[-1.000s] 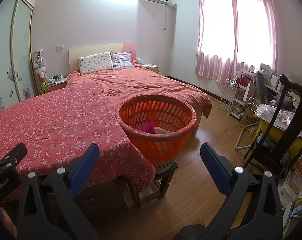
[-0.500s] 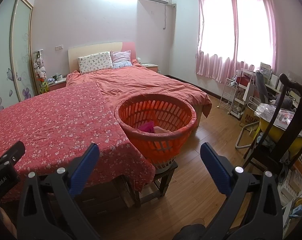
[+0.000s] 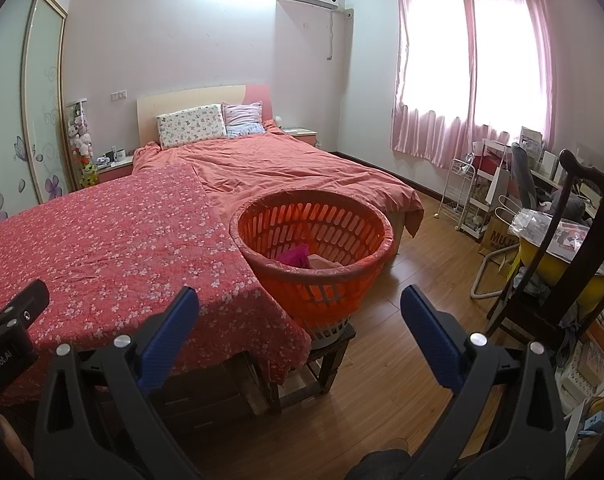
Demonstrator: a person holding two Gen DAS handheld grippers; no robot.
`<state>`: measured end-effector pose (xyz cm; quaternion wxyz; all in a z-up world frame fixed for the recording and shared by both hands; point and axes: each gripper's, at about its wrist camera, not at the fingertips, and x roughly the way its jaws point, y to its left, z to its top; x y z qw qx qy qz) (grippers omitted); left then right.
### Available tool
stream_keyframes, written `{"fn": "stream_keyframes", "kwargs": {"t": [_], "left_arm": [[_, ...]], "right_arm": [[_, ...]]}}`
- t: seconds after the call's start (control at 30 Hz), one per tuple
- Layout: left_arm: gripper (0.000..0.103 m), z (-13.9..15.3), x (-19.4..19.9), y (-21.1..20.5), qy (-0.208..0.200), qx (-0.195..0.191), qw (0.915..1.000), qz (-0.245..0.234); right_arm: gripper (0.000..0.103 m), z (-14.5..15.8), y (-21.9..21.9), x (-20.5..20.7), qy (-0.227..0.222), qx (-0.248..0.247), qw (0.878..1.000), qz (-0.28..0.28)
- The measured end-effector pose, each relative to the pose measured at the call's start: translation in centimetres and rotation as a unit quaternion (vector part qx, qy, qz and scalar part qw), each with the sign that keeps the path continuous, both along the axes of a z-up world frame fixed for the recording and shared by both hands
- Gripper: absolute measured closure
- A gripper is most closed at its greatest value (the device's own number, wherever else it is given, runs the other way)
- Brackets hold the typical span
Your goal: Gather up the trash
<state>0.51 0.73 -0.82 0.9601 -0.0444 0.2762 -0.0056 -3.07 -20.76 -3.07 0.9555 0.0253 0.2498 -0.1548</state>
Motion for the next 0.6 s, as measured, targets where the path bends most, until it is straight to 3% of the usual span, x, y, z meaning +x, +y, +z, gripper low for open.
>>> {"fn": "stream_keyframes", "kwargs": {"t": [0.6], "left_arm": [[0.002,-0.33,0.08,-0.03,0.004,-0.001,1.0000,0.000]], "right_arm": [[0.004,0.03,-0.14,-0.04,0.000,0.000,1.000,0.000]]}}
